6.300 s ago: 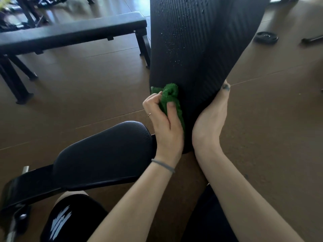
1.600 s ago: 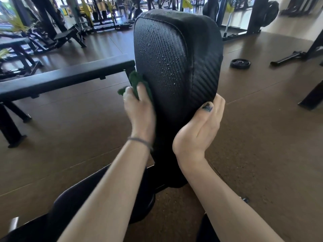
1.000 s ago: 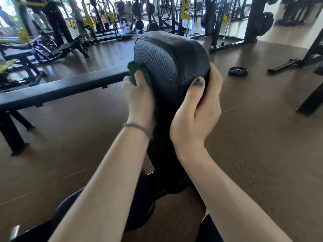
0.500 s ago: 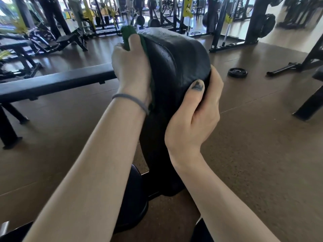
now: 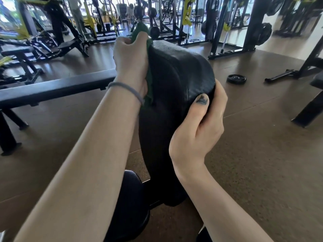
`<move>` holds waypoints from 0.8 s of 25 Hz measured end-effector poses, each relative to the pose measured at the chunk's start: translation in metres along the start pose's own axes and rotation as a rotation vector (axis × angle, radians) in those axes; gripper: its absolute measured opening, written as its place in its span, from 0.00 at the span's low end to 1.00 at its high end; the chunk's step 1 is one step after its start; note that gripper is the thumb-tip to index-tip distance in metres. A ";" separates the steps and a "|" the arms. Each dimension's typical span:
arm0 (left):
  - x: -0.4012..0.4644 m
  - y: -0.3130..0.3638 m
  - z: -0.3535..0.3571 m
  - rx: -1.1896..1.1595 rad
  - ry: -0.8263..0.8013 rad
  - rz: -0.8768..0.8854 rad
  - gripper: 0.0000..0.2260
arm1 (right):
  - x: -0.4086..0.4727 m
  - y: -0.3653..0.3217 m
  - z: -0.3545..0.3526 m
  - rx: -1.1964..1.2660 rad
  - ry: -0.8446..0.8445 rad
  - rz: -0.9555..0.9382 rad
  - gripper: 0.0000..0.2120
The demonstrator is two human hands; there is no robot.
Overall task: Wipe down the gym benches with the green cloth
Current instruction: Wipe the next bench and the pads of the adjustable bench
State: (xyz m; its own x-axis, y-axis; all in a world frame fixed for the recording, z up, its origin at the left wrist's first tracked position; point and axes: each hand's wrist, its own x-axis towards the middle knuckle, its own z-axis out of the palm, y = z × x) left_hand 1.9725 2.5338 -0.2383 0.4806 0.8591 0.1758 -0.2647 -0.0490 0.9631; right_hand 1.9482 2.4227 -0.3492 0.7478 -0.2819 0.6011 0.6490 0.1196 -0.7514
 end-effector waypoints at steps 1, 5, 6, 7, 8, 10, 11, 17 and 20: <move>-0.011 -0.003 -0.002 0.006 -0.028 0.064 0.11 | 0.000 0.000 -0.001 -0.004 0.003 -0.002 0.24; -0.052 -0.018 0.000 -0.034 -0.141 0.278 0.16 | 0.000 0.002 0.001 -0.016 0.026 -0.033 0.24; -0.047 -0.014 0.003 -0.044 -0.134 0.260 0.17 | 0.001 0.002 0.002 -0.012 0.024 -0.033 0.24; -0.037 -0.009 0.006 -0.032 -0.115 0.224 0.17 | 0.001 0.003 0.002 -0.005 0.020 -0.029 0.24; -0.025 -0.005 0.008 -0.037 -0.107 0.163 0.18 | 0.001 0.003 0.001 0.003 0.013 -0.023 0.24; 0.001 0.002 0.008 -0.084 -0.096 0.030 0.17 | 0.001 0.001 0.000 0.006 0.003 -0.020 0.24; 0.009 0.005 0.006 -0.112 -0.099 -0.020 0.16 | 0.001 0.000 0.000 0.004 -0.002 -0.021 0.24; -0.053 -0.018 0.002 -0.223 -0.116 0.078 0.10 | 0.000 0.003 -0.001 -0.015 0.014 -0.036 0.24; -0.034 -0.026 0.002 -0.241 -0.102 0.125 0.11 | 0.000 0.004 0.001 -0.026 0.015 -0.036 0.24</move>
State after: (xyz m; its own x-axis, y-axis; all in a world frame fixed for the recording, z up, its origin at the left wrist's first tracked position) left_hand 1.9647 2.5052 -0.2692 0.5101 0.7978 0.3215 -0.5126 -0.0182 0.8584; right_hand 1.9509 2.4240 -0.3513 0.7220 -0.3000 0.6235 0.6711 0.0843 -0.7365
